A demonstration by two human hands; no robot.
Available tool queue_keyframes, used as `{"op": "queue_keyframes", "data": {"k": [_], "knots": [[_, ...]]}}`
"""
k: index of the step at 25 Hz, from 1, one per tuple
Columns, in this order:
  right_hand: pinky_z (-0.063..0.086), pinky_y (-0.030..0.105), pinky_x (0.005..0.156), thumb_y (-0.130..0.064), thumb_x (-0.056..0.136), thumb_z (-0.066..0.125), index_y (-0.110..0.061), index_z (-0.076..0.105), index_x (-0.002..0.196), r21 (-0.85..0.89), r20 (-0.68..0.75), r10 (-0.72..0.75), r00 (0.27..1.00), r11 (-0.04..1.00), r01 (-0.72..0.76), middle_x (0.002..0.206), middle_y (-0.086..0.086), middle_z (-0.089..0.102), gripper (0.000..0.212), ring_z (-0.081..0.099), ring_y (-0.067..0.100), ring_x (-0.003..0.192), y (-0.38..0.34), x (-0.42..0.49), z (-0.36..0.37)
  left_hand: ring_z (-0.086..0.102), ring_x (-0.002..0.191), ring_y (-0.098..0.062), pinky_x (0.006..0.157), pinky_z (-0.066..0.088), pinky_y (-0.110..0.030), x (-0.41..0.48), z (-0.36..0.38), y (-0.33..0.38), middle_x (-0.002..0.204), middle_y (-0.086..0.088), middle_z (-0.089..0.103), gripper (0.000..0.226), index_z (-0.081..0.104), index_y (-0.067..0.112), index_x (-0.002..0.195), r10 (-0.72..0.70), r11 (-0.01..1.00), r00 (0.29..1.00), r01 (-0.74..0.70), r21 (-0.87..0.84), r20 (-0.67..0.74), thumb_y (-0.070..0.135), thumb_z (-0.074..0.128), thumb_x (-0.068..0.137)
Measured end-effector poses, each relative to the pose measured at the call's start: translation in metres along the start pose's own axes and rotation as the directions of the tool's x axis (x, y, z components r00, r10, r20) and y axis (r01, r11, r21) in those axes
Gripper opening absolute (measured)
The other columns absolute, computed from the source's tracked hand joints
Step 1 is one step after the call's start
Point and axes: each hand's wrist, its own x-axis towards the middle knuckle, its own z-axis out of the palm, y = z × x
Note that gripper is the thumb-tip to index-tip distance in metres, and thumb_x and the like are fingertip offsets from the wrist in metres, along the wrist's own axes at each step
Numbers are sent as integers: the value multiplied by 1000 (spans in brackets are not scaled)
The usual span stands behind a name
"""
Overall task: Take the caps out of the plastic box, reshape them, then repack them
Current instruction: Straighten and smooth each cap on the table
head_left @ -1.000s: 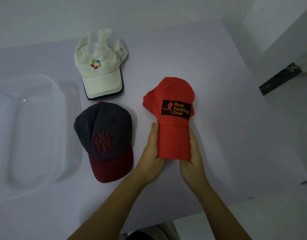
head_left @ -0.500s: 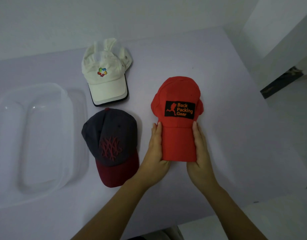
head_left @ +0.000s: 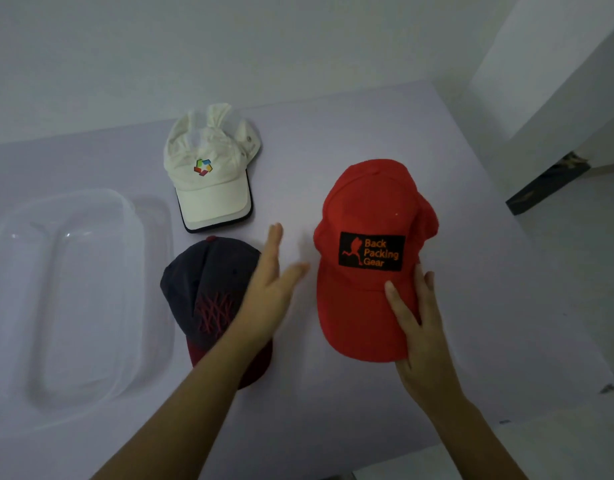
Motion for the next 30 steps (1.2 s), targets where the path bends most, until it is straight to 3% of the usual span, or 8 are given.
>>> {"op": "queue_keyframes", "data": {"k": [2, 5, 8, 13, 18, 23, 26, 30], "knots": [[7, 47, 109, -26, 90, 40, -50, 9, 144, -58, -3, -81, 997, 995, 81, 158, -13, -13, 67, -10, 19, 146, -2, 0, -4, 30, 137, -2, 114, 21, -28, 20, -13, 11, 151, 12, 31, 65, 27, 29, 146, -26, 993, 996, 16, -114, -84, 43, 54, 89], [11, 46, 108, -21, 87, 42, -47, 10, 145, -98, 30, -156, 987, 983, 158, 158, -11, -14, 70, -9, 19, 146, -9, 4, -6, 43, 123, -5, 105, 30, -27, 51, -25, 28, 133, 9, 48, 76, 44, 26, 134, -53, 980, 993, 72, -186, 103, 68, 50, 71], [11, 40, 109, -15, 88, 49, -48, 9, 144, -69, 85, -153, 984, 985, 159, 158, -13, -13, 77, -8, 19, 146, -13, 7, 0, 61, 113, -14, 100, 45, -30, 53, -20, 41, 119, -2, 66, 41, 63, 16, 112, -33, 969, 953, 105, -224, 301, 48, 53, 87], [26, 30, 112, 19, 71, 51, -50, 1, 144, -51, 265, -111, 958, 990, 128, 156, -18, -14, 112, -7, 11, 146, -19, 6, -3, 67, 103, -20, 90, 54, -28, 38, -24, 43, 107, -9, 73, 29, 70, 13, 104, -1, 917, 994, 46, -396, 111, 29, 57, 83], [29, 10, 106, -33, 90, 47, -42, 25, 140, 308, -19, 151, 988, 941, -138, 145, -28, 28, 55, 28, -4, 136, -32, 42, -23, 67, 90, -20, 84, 54, -32, 23, -11, 51, 98, -11, 72, 18, 68, 11, 98, 54, 980, 998, -44, -194, 42, 20, 55, 90], [51, 17, 82, -38, 88, 54, -26, 53, 120, 672, 222, 220, 950, 672, -313, 113, -14, 64, 35, 62, 1, 104, -49, 84, -29, 68, 84, -12, 75, 56, -22, 14, 15, 51, 92, -5, 72, 18, 67, 10, 98, 113, 948, 989, -79, -307, 94, 19, 53, 91], [52, 17, 73, -29, 90, 57, -27, 54, 107, 665, 232, 271, 934, 656, -356, 102, -9, 66, 17, 66, 1, 92, -41, 93, -22, 66, 83, -9, 72, 54, -22, 23, 21, 32, 89, 2, 70, 17, 64, 14, 96, 44, 963, 998, -30, -268, 48, 25, 51, 94], [54, 19, 69, -36, 83, 67, -25, 58, 98, 482, 289, 365, 885, 743, -464, 96, -6, 69, 21, 68, 4, 85, -15, 97, -9, 63, 83, -13, 75, 52, -30, 36, 21, -5, 88, 3, 66, 30, 59, 17, 96, -84, 982, 995, 90, 165, -43, 44, 46, 93]]}}
